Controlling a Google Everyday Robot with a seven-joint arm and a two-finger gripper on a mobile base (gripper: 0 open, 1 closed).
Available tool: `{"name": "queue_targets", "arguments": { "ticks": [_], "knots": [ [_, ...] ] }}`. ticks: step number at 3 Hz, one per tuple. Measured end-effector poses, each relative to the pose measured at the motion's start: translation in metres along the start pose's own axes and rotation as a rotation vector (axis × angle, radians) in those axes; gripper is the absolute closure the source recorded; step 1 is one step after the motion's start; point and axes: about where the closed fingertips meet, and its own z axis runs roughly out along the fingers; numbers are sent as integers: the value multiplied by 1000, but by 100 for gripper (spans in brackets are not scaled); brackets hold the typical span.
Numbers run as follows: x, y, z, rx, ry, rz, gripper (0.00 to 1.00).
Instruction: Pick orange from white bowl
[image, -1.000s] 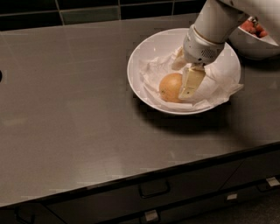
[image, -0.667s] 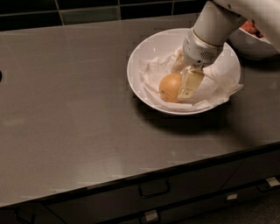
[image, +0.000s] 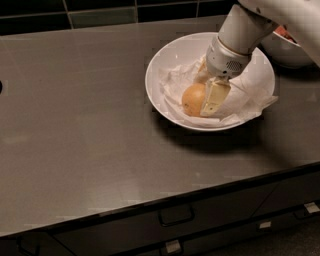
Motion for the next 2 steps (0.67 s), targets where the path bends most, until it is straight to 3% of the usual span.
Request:
{"name": "queue_targets", "arguments": {
  "ticks": [2],
  "knots": [
    [-7,2,13,-32,-21,-12,34]
  ]
}}
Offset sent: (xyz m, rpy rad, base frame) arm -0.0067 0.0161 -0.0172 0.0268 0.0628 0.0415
